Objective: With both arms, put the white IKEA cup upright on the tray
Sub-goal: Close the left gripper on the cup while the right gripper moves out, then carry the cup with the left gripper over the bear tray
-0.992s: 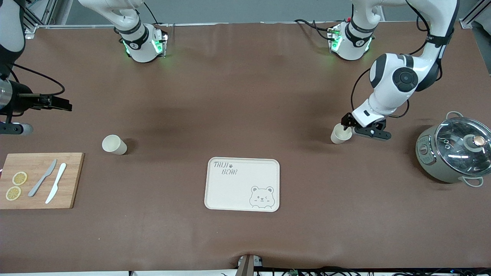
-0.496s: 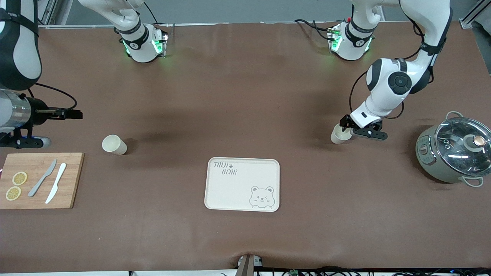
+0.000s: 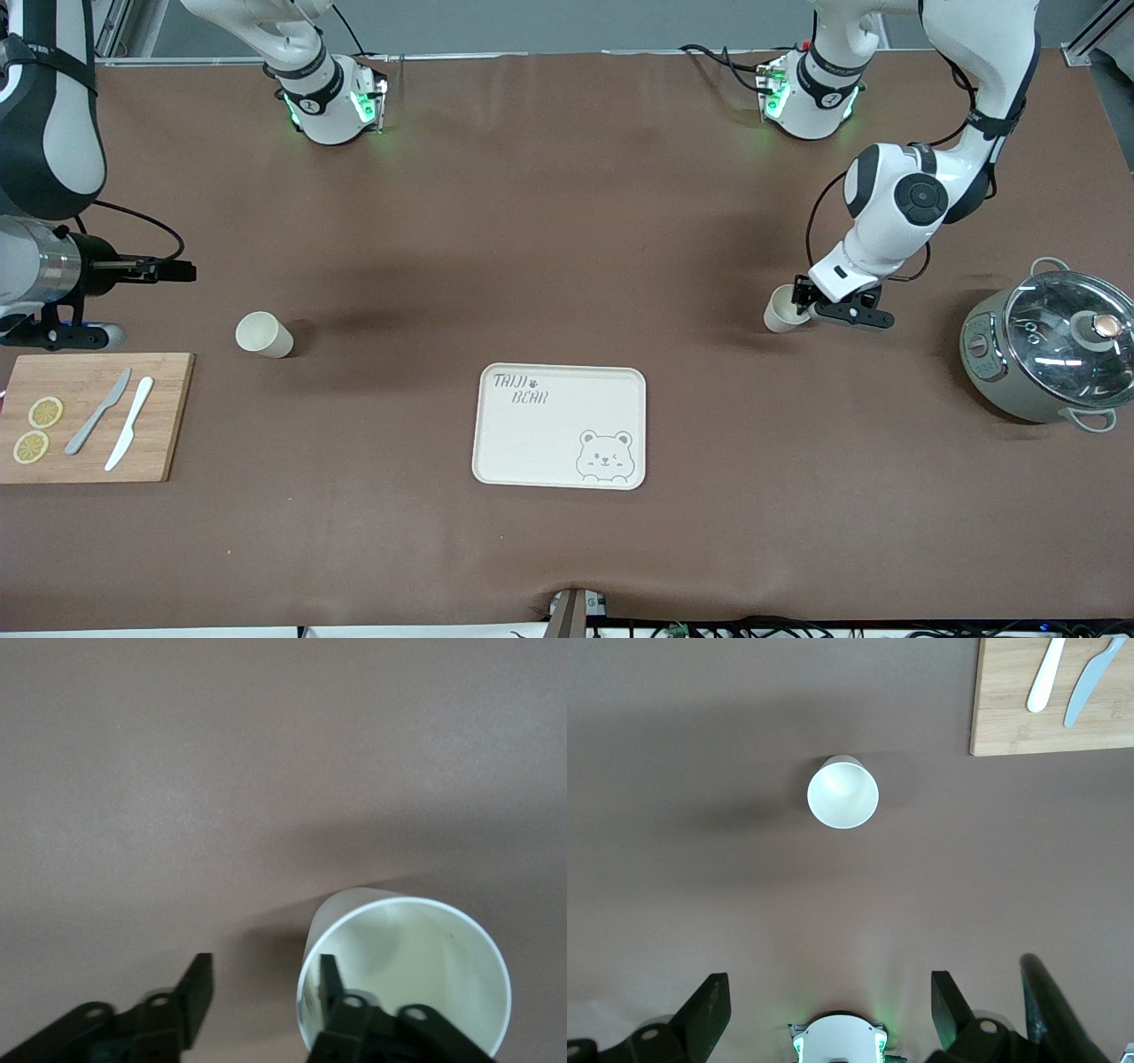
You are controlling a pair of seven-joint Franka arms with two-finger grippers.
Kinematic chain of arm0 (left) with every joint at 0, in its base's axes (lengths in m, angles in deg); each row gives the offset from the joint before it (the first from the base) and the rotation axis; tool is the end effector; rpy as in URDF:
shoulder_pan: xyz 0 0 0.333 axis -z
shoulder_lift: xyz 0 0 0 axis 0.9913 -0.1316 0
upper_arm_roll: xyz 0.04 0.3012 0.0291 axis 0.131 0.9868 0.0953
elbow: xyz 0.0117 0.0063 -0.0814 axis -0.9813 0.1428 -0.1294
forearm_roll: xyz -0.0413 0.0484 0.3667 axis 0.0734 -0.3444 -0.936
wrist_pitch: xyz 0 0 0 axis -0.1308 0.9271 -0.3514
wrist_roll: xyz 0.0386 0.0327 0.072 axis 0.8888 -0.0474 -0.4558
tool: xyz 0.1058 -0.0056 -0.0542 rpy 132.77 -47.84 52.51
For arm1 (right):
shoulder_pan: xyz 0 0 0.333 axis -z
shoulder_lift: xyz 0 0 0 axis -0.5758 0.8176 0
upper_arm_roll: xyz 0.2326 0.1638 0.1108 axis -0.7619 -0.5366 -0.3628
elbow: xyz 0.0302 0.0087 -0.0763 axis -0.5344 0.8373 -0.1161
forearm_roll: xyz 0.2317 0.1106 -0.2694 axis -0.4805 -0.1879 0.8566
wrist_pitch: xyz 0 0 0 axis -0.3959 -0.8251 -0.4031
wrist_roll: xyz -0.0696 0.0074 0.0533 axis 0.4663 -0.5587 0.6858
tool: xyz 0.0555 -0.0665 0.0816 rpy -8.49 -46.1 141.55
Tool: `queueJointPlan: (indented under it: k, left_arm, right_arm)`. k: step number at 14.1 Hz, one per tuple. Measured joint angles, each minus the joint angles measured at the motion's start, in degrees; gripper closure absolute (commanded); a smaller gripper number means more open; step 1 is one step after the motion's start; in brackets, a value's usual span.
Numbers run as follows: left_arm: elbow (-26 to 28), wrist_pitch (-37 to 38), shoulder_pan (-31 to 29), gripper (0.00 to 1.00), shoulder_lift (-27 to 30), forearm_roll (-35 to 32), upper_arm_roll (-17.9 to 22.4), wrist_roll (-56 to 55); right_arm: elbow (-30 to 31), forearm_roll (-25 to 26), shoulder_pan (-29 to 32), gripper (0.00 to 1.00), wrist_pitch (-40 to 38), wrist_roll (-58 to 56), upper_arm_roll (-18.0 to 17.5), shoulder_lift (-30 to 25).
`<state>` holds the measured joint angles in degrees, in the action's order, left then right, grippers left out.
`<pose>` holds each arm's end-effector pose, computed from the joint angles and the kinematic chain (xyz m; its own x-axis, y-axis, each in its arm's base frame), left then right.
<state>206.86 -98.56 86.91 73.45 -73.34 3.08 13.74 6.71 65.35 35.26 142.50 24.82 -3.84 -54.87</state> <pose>0.4719 -0.0754 0.2218 0.9694 -0.2271 0.0929 -0.2281 -0.9736 -0.0002 0.5634 -0.0329 0.4752 0.9313 -0.0492 -0.3608 -0.0428 -0.9987 0.0259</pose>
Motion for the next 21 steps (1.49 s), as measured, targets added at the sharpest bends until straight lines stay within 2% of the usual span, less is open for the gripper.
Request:
queueJointPlan:
  k: [8, 12, 15, 21]
  left_arm:
    - [-3.05, -0.02, 0.24, 1.0, -1.38, 0.0, -0.69, -0.63]
    - [-6.98, 0.15, 0.28, 1.0, -3.14, 0.0, -2.86, -4.36]
    - [-12.93, 4.45, 0.36, 1.0, -5.31, 0.0, -4.79, -8.04]
    - [-30.58, 20.25, 5.21, 1.0, -9.54, 0.0, -5.83, -17.47]
  right_arm:
    - [0.1, -1.02, 0.13, 0.0, 0.41, 0.05, 0.08, 0.0]
    - [0.05, -1.09, 0.28, 0.0, 0.82, 0.05, 0.13, -0.02]
    - [-0.69, -1.64, 0.44, 0.0, 1.1, 0.04, 0.14, -0.08]
    - [-0.99, -2.12, 0.65, 0.0, 1.06, -0.25, 0.01, -0.03]
